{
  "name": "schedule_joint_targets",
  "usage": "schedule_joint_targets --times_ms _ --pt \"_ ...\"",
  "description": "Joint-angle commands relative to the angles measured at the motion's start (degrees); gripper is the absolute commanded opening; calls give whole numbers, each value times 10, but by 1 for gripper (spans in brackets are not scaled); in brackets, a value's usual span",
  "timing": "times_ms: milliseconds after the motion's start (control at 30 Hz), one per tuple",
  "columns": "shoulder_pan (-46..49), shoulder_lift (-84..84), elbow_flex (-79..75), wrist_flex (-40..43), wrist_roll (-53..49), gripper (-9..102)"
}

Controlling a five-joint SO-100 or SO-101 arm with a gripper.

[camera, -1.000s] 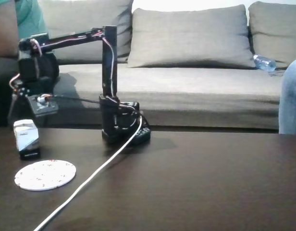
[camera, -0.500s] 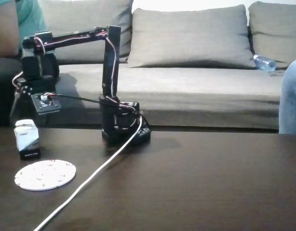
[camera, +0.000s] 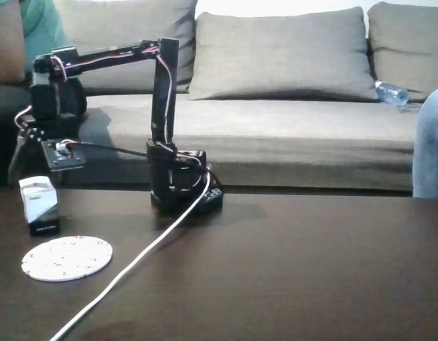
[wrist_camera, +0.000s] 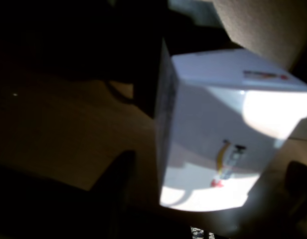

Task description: Grasp a servo box and put it on the zirlivani.

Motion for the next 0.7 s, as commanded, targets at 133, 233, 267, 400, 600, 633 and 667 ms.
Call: schedule_joint_targets --times_ms 133,233,267,400,600,633,667 --pt "-6 23 -2 -5 3 37" --pt "-6 22 4 -7 0 37" --pt "-6 22 12 -12 -1 37" --pt "-6 24 48 -57 -3 37" --pt "-6 25 48 -60 -1 37" --pt "-6 25 48 -59 -1 35" --pt "-6 25 48 -59 -1 32"
